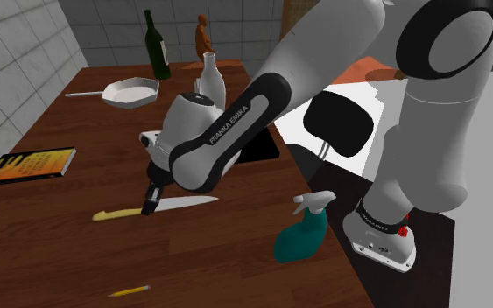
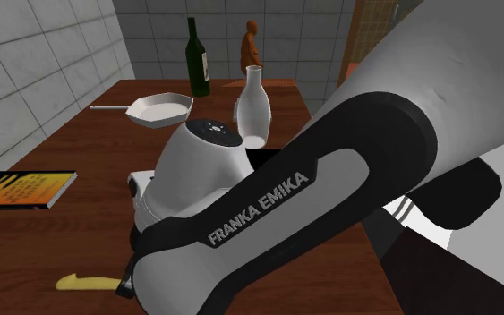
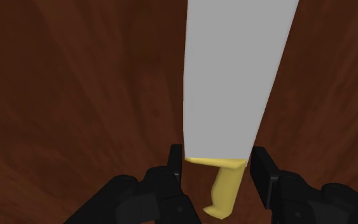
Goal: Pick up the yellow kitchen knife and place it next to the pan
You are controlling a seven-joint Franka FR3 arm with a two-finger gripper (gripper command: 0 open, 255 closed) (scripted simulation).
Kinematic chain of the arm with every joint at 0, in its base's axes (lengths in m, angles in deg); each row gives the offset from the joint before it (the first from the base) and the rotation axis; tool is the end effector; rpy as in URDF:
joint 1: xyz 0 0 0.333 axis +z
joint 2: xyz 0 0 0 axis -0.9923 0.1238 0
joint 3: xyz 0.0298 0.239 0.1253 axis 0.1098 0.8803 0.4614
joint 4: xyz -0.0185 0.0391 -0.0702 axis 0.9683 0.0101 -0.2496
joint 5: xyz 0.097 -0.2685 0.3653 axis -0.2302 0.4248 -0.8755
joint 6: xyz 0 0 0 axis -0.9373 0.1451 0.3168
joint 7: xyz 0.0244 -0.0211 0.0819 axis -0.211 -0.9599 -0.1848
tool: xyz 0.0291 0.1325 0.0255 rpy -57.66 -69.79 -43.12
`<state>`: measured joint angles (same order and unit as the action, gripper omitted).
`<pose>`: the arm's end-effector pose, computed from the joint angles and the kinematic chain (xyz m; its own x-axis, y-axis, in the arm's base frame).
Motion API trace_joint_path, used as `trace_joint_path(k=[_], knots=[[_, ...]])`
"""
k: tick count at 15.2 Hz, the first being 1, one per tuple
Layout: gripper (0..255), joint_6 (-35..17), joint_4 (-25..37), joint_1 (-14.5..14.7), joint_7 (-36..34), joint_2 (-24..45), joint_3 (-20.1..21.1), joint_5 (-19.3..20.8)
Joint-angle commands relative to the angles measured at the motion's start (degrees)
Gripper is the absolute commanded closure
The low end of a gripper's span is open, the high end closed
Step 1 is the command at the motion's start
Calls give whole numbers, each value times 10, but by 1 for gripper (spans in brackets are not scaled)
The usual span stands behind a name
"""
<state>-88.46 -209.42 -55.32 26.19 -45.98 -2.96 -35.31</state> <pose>0.5095 0.4145 0.1982 0.6488 0.5741 0.4995 0.7095 -0.6937 -0.1243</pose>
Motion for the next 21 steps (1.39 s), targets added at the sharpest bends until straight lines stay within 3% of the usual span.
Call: trace_joint_path(k=[1,17,21], knots=[[255,12,1,3,-8,-10,-5,6],[255,118,30,14,-70,-88,-29,56],[255,141,47,5,-60,-92,-34,55]])
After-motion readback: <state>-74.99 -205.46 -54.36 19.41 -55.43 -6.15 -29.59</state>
